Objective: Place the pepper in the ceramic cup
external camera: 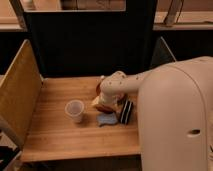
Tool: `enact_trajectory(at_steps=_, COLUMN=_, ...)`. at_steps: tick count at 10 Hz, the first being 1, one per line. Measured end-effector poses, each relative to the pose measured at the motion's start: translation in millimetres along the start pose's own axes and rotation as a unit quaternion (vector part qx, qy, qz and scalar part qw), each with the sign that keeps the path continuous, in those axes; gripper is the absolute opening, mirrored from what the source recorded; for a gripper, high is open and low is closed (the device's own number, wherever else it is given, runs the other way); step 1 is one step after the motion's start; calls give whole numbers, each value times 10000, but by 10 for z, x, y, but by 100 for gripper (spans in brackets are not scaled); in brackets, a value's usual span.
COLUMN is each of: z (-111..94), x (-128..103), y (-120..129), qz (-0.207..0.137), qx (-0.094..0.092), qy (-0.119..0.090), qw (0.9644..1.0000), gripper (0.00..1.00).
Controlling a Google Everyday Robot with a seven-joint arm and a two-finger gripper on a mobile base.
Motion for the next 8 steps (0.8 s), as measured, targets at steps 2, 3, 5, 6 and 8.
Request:
enact_trajectory(at_steps=2, z=7, x=-1, y=-2, qz=-46, qx=-3, qy=12, qw=10000, gripper=80)
enact_trajectory(at_steps=3, z=9, x=-3, y=19, qz=-67, qx=-5, qy=10, qw=10000, gripper=80)
enact_trajectory(at_steps=5, z=65, x=-31, y=6, qz=-196, qx=6, qy=-8, qw=9998, gripper=80)
enact_trajectory(at_steps=6, z=118, x=-53, y=16, qz=-322, qx=-13, qy=-12, qw=9995, gripper=80)
enact_trajectory(at_steps=8, z=158, x=-113, y=16, qz=-575, qx=-13, qy=-23, qw=9983, gripper=80)
